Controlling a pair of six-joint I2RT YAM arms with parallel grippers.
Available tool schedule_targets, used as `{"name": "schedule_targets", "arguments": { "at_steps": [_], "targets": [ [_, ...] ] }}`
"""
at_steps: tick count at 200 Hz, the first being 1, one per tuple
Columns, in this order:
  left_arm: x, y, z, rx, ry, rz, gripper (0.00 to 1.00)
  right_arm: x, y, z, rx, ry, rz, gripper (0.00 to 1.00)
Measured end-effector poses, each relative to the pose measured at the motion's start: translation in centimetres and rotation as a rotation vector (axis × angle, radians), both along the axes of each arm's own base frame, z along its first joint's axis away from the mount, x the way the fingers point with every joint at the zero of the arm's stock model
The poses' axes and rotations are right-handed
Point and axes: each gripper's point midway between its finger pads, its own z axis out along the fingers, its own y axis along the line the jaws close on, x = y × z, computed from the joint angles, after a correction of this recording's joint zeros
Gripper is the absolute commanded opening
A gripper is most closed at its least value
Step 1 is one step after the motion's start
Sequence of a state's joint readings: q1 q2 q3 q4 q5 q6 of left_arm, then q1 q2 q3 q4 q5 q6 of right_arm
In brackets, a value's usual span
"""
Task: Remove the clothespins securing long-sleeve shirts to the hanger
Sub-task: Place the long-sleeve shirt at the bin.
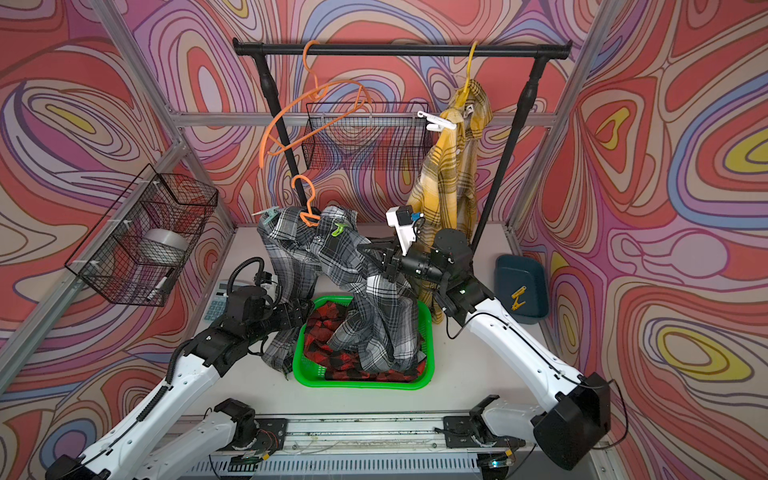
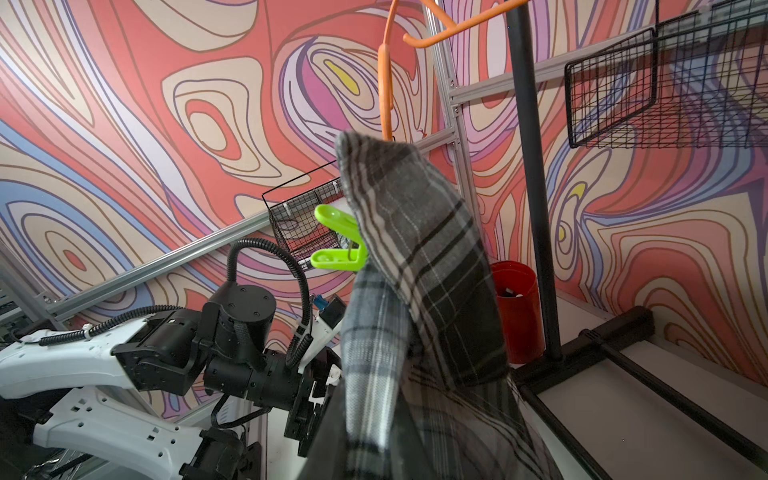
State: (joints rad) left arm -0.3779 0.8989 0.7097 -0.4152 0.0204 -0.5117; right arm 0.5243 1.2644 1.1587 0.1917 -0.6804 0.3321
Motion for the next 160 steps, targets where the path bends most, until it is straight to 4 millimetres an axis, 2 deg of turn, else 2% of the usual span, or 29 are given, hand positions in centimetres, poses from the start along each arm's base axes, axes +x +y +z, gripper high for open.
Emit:
{"name": "schedule_targets", "arguments": {
  "at_steps": [19, 33, 42, 63, 72, 97, 117, 160],
  "targets": [
    [0.6, -0.3, -1.1, 0.009, 0.031, -0.003, 0.98, -0.1, 0.1, 0.2, 0.007, -0.003, 0.012, 0.00],
    [1.3, -0.5, -1.8, 0.017, 0.043, 0.001, 0.84, -0.2, 0.2, 0.4, 0.017, -0.006, 0.021, 0.00],
    [1.7, -0.5, -2.2, 0.022, 0.048, 0.007, 0.67, -0.3, 0.2, 0.7, 0.026, -0.009, 0.026, 0.00],
    [2.8, -0.3, -2.9, 0.042, 0.044, 0.024, 0.15, -0.6, 0.2, 1.3, 0.044, -0.018, 0.042, 0.00],
    [3.3, -0.2, -2.8, 0.046, 0.029, 0.031, 0.00, -0.7, 0.3, 1.5, 0.053, -0.021, 0.050, 0.00],
    [4.4, -0.5, -1.5, 0.041, -0.049, 0.025, 0.00, -0.8, 0.4, 1.9, 0.073, -0.023, 0.070, 0.00],
    [4.4, -1.1, 0.5, -0.004, -0.127, -0.006, 0.00, -0.8, 0.6, 1.9, 0.082, -0.022, 0.081, 0.00],
    [2.3, -3.5, 8.7, -0.188, -0.347, -0.146, 0.00, -0.6, 1.0, 2.3, 0.096, -0.023, 0.101, 0.00]
  ]
}}
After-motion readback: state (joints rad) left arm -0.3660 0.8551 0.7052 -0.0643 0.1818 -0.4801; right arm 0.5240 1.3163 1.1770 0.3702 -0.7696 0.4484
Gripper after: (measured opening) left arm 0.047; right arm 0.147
